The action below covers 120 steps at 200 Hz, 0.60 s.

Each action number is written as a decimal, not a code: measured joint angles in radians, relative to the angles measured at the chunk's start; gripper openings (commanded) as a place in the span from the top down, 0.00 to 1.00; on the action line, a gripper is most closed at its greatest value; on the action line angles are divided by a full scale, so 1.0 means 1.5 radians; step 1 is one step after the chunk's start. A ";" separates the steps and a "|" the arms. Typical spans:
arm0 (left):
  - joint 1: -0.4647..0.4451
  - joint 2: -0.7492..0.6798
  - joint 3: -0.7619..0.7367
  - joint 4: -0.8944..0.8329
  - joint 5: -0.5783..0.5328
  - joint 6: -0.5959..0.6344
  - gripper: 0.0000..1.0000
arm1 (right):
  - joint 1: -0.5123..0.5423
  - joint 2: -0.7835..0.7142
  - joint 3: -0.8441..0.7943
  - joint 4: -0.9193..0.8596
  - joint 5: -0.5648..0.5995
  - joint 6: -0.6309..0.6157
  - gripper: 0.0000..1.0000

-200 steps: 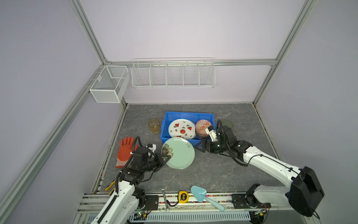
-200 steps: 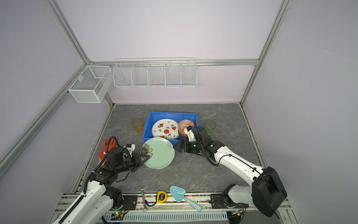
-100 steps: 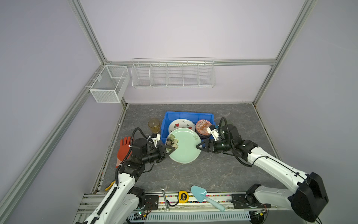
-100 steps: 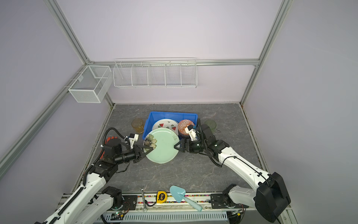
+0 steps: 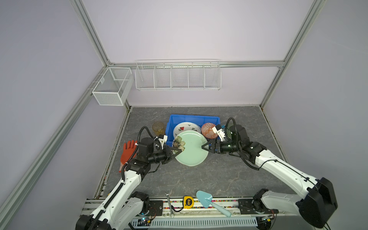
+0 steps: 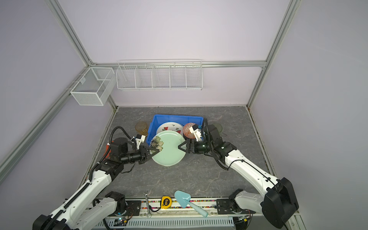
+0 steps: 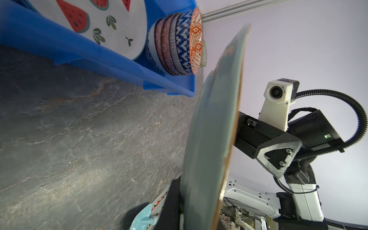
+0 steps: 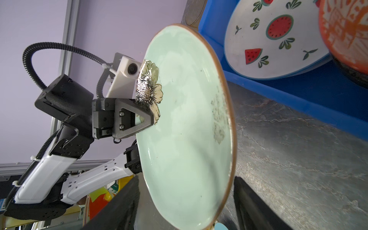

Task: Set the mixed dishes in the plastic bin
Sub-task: 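Lift the upright flower plate with both grippers over the bin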

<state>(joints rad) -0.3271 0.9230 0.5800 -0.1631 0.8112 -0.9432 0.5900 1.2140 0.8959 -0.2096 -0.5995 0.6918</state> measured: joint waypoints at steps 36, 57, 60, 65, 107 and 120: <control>0.001 0.065 0.064 0.023 -0.023 0.002 1.00 | -0.013 -0.008 0.001 -0.009 0.003 0.000 0.22; 0.004 0.106 0.101 0.038 -0.039 0.002 1.00 | -0.027 -0.025 0.001 -0.021 0.006 0.000 0.21; 0.005 0.113 0.107 0.038 -0.042 0.002 1.00 | -0.028 -0.027 0.002 -0.023 0.006 0.000 0.21; 0.006 0.123 0.114 0.039 -0.046 0.002 1.00 | -0.032 -0.032 0.002 -0.027 0.006 -0.001 0.21; 0.014 0.200 0.173 0.027 -0.113 0.008 1.00 | -0.053 -0.062 0.002 -0.051 0.008 -0.003 0.19; 0.014 0.219 0.191 0.010 -0.141 0.013 1.00 | -0.058 -0.067 0.002 -0.057 0.008 -0.003 0.18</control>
<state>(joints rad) -0.3054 1.2514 0.8665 -0.1478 0.6003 -0.9230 0.5030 1.1133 0.8982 -0.2951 -0.5873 0.6872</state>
